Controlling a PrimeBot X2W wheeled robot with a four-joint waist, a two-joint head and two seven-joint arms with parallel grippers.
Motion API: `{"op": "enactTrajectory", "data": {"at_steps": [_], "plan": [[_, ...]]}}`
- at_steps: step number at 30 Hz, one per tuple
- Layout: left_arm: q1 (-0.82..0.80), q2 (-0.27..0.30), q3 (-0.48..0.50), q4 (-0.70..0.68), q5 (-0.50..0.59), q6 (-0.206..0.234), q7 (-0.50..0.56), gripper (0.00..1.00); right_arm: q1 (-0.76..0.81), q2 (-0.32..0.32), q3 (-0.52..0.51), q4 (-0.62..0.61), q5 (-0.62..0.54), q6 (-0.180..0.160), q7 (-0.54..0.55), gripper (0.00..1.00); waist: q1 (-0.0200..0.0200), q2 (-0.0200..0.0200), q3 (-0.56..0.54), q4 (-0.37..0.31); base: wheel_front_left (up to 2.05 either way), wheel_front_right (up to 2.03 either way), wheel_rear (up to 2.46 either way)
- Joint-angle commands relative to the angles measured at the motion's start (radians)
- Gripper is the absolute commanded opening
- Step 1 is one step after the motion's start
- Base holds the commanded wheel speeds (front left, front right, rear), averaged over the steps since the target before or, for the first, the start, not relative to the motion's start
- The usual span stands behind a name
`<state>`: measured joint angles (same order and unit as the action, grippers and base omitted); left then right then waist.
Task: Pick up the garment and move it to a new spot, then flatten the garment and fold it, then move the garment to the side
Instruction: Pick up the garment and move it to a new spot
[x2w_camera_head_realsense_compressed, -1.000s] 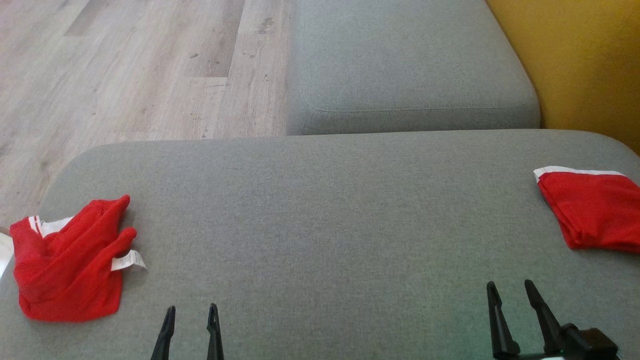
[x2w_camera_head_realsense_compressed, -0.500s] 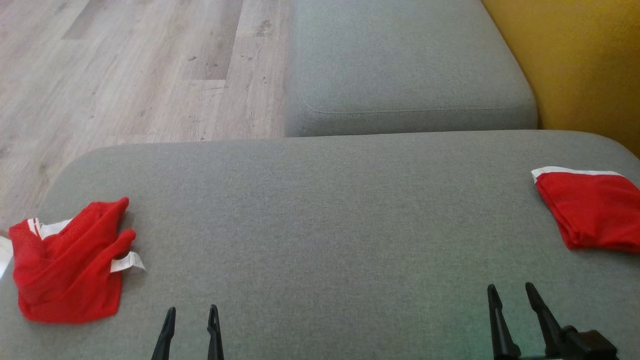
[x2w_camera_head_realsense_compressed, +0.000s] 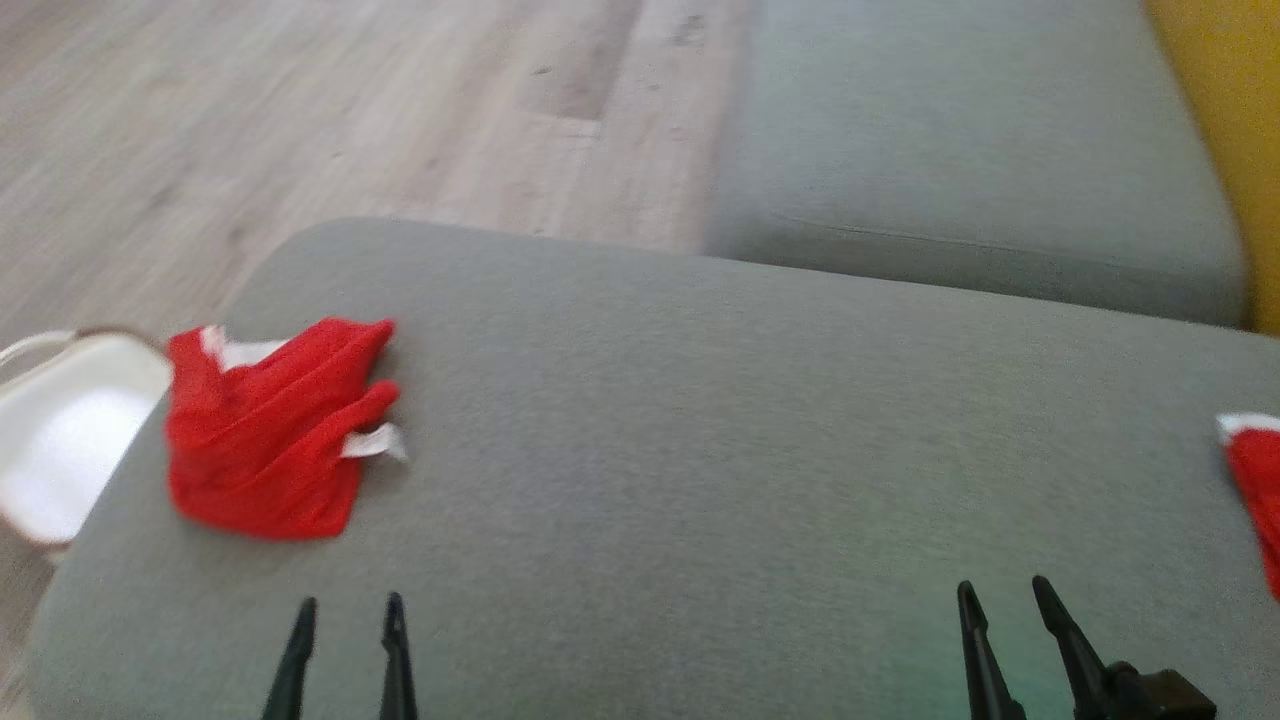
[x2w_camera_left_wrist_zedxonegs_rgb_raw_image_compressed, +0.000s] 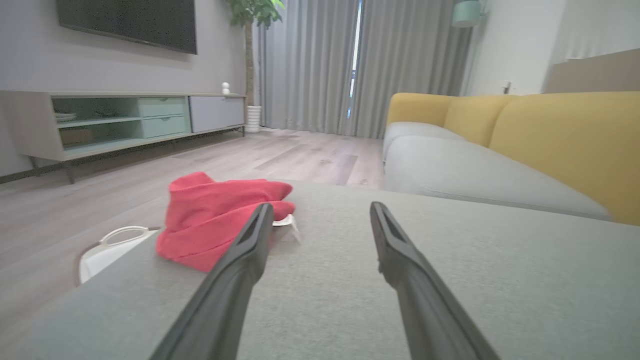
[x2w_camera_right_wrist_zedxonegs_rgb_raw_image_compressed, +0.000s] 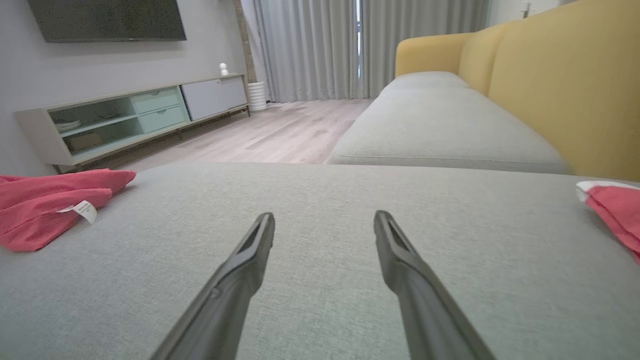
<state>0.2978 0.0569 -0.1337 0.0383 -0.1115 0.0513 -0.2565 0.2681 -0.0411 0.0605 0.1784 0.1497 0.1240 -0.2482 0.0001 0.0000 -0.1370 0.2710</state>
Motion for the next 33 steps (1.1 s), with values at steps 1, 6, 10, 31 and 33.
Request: {"op": "enactTrajectory", "data": {"at_steps": [1, 6, 10, 31, 33], "plan": [[-0.043, -0.006, 0.039, -0.039, 0.012, -0.004, -0.005, 1.0, -0.052, -0.01, 0.025, -0.032, 0.004, 0.007, -0.014, 1.0, -0.0001, 0.0, 0.018, 0.07, 0.0, 0.0, 0.0], [-0.032, -0.006, 0.073, -0.047, 0.013, -0.009, -0.005, 1.0, -0.061, -0.009, 0.036, -0.029, 0.014, 0.007, -0.014, 1.0, -0.0001, 0.0, 0.025, 0.15, 0.0, 0.0, 0.0], [-0.026, -0.007, 0.097, -0.049, -0.003, -0.002, -0.005, 1.0, -0.076, -0.009, 0.054, -0.018, 0.01, 0.007, -0.014, 1.0, -0.0001, 0.0, 0.037, 0.168, 0.0, 0.0, 0.0], [-0.84, 0.265, 0.167, 0.193, -0.017, -0.143, 0.183, 1.0, -0.154, -0.209, 0.011, -0.094, -0.089, 0.007, -0.014, 1.0, -0.0001, 0.0, 0.417, 0.157, 0.0, 0.0, 0.0], [-0.979, 0.294, 0.133, 0.341, -0.024, -0.161, 0.278, 1.0, -0.171, -0.248, 0.005, -0.116, -0.095, 0.007, -0.014, 1.0, -0.0001, 0.0, 0.468, 0.147, 0.0, 0.0, 0.0]]}}
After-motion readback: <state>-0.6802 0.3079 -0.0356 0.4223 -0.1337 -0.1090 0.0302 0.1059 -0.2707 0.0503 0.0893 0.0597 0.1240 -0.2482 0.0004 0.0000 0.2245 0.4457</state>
